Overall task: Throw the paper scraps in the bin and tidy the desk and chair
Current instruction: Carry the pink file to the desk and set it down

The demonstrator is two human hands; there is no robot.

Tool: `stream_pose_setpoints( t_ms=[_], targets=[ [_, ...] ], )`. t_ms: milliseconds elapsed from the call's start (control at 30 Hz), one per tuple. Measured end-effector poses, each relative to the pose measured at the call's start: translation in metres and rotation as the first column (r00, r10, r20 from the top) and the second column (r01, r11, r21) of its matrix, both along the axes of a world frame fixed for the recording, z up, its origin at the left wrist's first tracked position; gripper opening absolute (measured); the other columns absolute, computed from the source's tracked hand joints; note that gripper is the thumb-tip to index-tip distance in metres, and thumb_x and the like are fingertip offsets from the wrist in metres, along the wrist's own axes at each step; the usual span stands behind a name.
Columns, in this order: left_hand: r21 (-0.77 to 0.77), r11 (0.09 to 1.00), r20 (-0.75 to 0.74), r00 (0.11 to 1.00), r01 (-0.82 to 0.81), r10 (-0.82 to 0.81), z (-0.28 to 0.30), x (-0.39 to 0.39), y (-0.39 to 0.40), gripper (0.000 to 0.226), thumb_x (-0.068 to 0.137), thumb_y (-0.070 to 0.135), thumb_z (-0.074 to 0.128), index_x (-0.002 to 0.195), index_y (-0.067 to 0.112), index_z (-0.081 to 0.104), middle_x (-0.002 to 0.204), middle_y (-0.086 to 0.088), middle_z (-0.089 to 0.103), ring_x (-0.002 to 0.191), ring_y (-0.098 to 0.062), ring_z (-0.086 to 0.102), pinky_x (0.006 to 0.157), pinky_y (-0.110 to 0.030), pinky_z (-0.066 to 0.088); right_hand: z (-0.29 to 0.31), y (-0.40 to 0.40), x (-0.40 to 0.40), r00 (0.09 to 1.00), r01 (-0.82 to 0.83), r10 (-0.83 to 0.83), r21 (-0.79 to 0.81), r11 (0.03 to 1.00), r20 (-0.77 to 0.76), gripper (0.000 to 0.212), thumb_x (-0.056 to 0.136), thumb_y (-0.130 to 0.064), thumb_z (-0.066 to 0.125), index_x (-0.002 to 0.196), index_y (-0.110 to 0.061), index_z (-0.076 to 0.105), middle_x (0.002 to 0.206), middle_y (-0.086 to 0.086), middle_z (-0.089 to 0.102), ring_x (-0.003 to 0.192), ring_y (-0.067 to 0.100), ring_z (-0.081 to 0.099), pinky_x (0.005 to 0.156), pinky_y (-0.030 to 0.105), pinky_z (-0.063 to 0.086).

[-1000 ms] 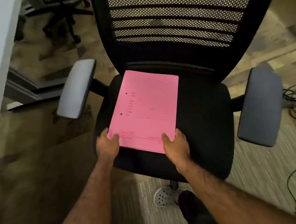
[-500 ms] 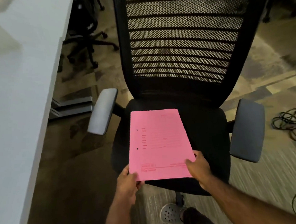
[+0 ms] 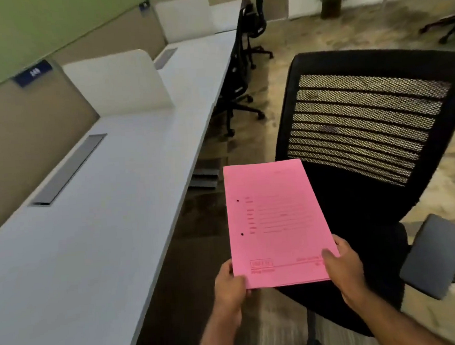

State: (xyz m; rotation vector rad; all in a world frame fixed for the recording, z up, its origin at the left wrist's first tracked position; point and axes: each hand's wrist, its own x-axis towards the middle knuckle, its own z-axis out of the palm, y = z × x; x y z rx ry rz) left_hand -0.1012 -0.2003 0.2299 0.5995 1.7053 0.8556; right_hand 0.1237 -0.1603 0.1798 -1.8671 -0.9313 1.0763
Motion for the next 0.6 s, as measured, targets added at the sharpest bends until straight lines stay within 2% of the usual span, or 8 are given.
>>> stream_pose_setpoints(
  t_ms=[100, 200, 267, 333, 467, 533, 600],
  targets=[
    [0.029, 0.996, -0.025, 0.996, -0.087, 0.088, 0.021, -0.023, -0.020, 0.030, 0.090, 0.012, 0.061, 0.111, 0.030, 0.053, 0.095, 0.005, 0.073, 0.085, -0.011, 0.070, 0.064, -0.026, 0.054, 0.022, 0.005, -0.030, 0.994, -0.109, 0.111, 0.062, 0.992, -0.026, 0.044, 0.088, -0.008, 0.053, 0.129, -0.025, 0.054, 0.090, -0.014, 0.063, 0.080, 0.009, 0.062, 0.054, 0.022, 0.046],
    [0.074, 0.980, -0.041, 0.982, -0.183, 0.187, 0.039, -0.050, -0.045, 0.041, 0.086, 0.018, 0.067, 0.121, 0.029, 0.048, 0.102, 0.003, 0.072, 0.093, -0.013, 0.069, 0.077, -0.032, 0.058, 0.046, 0.010, -0.068, 0.965, -0.260, 0.264, 0.114, 0.959, -0.013, 0.044, 0.088, -0.009, 0.054, 0.128, -0.027, 0.053, 0.091, -0.013, 0.063, 0.081, 0.008, 0.062, 0.057, 0.024, 0.046],
    [0.115, 0.965, -0.054, 0.968, -0.237, 0.245, 0.050, -0.069, -0.063, 0.044, 0.085, 0.025, 0.068, 0.124, 0.029, 0.048, 0.103, 0.003, 0.072, 0.094, -0.013, 0.070, 0.079, -0.033, 0.057, 0.061, 0.012, -0.097, 0.931, -0.360, 0.365, 0.138, 0.923, -0.014, 0.048, 0.089, -0.011, 0.056, 0.133, -0.028, 0.048, 0.097, -0.008, 0.064, 0.086, 0.012, 0.062, 0.063, 0.028, 0.051],
    [0.153, 0.943, -0.067, 0.949, -0.296, 0.309, 0.060, -0.088, -0.081, 0.031, 0.086, 0.033, 0.064, 0.116, 0.034, 0.054, 0.097, 0.006, 0.075, 0.089, -0.011, 0.072, 0.075, -0.032, 0.057, 0.076, 0.012, -0.127, 0.886, -0.456, 0.463, 0.157, 0.876, -0.005, 0.050, 0.089, -0.012, 0.057, 0.135, -0.028, 0.046, 0.105, -0.002, 0.064, 0.091, 0.018, 0.062, 0.072, 0.034, 0.054],
    [0.240, 0.884, -0.090, 0.897, -0.402, 0.433, 0.079, -0.127, -0.115, 0.010, 0.089, 0.039, 0.060, 0.098, 0.043, 0.061, 0.088, 0.013, 0.075, 0.078, -0.004, 0.073, 0.063, -0.026, 0.057, 0.098, 0.005, -0.189, 0.787, -0.605, 0.617, 0.232, 0.762, 0.024, 0.041, 0.090, -0.013, 0.058, 0.128, -0.027, 0.050, 0.099, -0.004, 0.062, 0.085, 0.011, 0.060, 0.067, 0.032, 0.052],
    [0.283, 0.853, -0.095, 0.872, -0.439, 0.480, 0.088, -0.145, -0.133, 0.015, 0.089, 0.038, 0.060, 0.090, 0.053, 0.061, 0.086, 0.018, 0.074, 0.077, -0.001, 0.071, 0.060, -0.022, 0.056, 0.107, 0.001, -0.222, 0.725, -0.672, 0.688, 0.246, 0.699, 0.028, 0.039, 0.090, -0.013, 0.059, 0.126, -0.026, 0.050, 0.102, -0.001, 0.063, 0.088, 0.014, 0.062, 0.071, 0.038, 0.056],
    [0.311, 0.815, -0.109, 0.833, -0.489, 0.542, 0.095, -0.165, -0.147, 0.026, 0.090, 0.030, 0.059, 0.085, 0.056, 0.057, 0.081, 0.020, 0.071, 0.076, -0.001, 0.070, 0.052, -0.011, 0.049, 0.113, -0.001, -0.255, 0.671, -0.721, 0.741, 0.258, 0.643, 0.027, 0.039, 0.091, -0.013, 0.059, 0.127, -0.025, 0.050, 0.105, 0.000, 0.063, 0.089, 0.012, 0.062, 0.069, 0.034, 0.055]
  ],
)
